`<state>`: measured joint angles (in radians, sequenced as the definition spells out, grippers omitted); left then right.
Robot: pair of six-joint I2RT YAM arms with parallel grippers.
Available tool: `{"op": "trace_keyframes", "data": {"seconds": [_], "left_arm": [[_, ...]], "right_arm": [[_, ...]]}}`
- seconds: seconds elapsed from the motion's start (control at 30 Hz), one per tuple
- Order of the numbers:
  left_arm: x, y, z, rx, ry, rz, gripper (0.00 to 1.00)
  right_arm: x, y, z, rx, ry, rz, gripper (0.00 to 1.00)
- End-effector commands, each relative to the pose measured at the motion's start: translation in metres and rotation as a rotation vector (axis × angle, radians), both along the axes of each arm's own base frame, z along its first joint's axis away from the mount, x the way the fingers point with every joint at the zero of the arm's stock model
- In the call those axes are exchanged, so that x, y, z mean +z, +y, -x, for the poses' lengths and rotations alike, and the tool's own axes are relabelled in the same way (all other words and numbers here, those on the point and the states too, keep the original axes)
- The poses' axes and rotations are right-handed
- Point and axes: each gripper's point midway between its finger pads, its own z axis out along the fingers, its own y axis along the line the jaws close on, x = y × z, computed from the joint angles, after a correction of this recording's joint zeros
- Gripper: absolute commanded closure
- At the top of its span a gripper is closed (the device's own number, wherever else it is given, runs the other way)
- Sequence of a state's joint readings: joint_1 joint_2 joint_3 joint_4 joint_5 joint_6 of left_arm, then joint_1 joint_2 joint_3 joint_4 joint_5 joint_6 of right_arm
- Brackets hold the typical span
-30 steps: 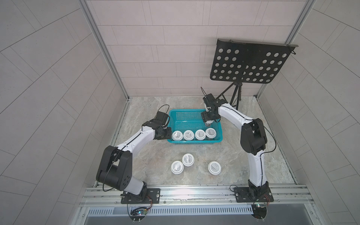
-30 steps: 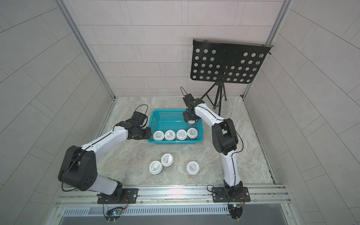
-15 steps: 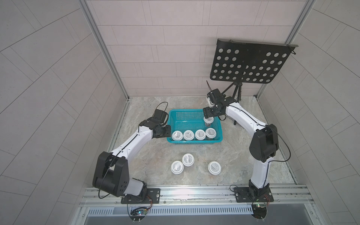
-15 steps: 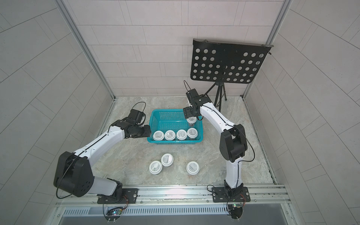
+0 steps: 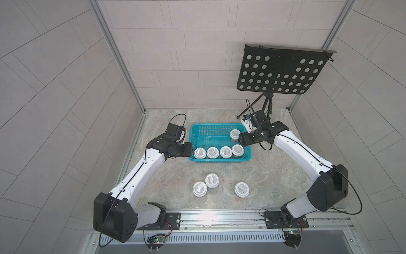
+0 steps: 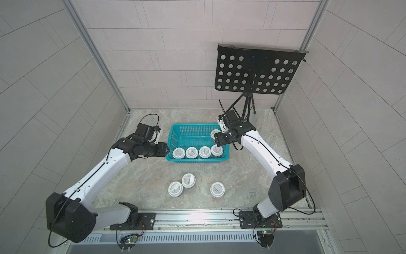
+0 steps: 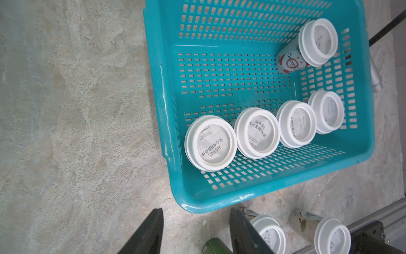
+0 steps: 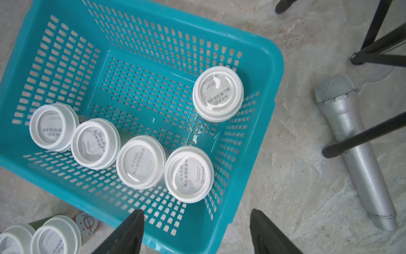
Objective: Put the yogurt in the basket
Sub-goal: Place the yogurt in the basket, then pick up the yogurt from the center of the board.
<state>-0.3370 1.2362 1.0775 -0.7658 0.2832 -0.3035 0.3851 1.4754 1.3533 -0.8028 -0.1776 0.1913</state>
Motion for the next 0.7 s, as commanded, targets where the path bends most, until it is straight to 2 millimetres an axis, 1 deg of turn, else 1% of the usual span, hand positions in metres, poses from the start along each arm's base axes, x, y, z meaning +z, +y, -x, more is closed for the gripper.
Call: {"op": "trace_keyframes", "data": {"seconds": [0.0, 0.1, 0.23, 0.37, 0.53, 0.67], "left_arm": [[0.004, -0.010, 0.030, -0.086, 0.021, 0.017, 0.43], [0.006, -0.022, 0.048, -0.137, 0.011, 0.007, 0.41], [0.002, -0.040, 0.070, -0.219, -0.004, -0.045, 0.39], [-0.005, -0.055, 0.082, -0.292, -0.021, -0.115, 0.33], [-0.015, -0.071, 0.096, -0.393, -0.035, -0.196, 0.25], [-0.023, -0.087, 0.106, -0.482, -0.030, -0.243, 0.24]], "right_arm": [[0.004, -0.006, 0.015, -0.012, -0.030, -0.035, 0.21], [0.004, -0.012, 0.024, -0.041, -0.050, -0.070, 0.21], [0.001, -0.020, 0.031, -0.066, -0.049, -0.089, 0.20], [-0.004, -0.026, 0.034, -0.084, -0.039, -0.091, 0.21], [-0.004, -0.031, 0.035, -0.098, -0.037, -0.109, 0.20], [-0.005, -0.034, 0.035, -0.109, -0.037, -0.115, 0.21]]}}
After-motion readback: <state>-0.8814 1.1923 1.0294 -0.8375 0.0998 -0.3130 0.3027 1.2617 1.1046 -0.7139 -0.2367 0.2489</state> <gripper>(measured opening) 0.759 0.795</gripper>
